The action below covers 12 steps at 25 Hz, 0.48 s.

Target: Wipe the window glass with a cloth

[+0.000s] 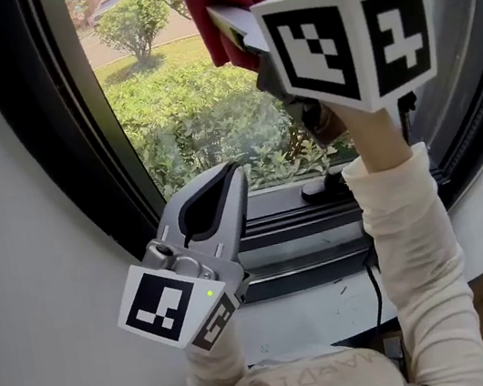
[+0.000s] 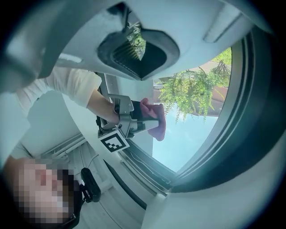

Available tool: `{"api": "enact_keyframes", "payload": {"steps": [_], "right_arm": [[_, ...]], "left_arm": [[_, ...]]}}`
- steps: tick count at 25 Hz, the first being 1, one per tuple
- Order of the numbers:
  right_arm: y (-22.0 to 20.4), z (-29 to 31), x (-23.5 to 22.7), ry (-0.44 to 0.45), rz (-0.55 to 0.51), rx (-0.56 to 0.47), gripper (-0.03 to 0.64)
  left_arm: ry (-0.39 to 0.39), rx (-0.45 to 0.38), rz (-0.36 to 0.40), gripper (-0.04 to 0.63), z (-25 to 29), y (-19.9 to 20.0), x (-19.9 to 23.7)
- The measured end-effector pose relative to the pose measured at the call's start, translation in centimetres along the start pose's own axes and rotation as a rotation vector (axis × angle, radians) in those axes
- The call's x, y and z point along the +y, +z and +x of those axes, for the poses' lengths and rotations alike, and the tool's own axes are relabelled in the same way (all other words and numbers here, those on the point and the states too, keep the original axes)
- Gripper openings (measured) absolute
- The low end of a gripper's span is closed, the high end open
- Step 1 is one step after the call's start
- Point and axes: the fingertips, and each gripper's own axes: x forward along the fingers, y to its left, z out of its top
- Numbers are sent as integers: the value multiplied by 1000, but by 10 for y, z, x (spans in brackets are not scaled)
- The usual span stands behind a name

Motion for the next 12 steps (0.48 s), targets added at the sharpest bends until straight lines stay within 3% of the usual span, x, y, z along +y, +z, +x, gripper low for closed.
{"api": "enact_keyframes", "payload": {"steps": [12], "right_arm": [[-26,-94,-120,-109,69,-20,60]], "left_arm": [[-83,47,6,1,71,-8,-53]]}}
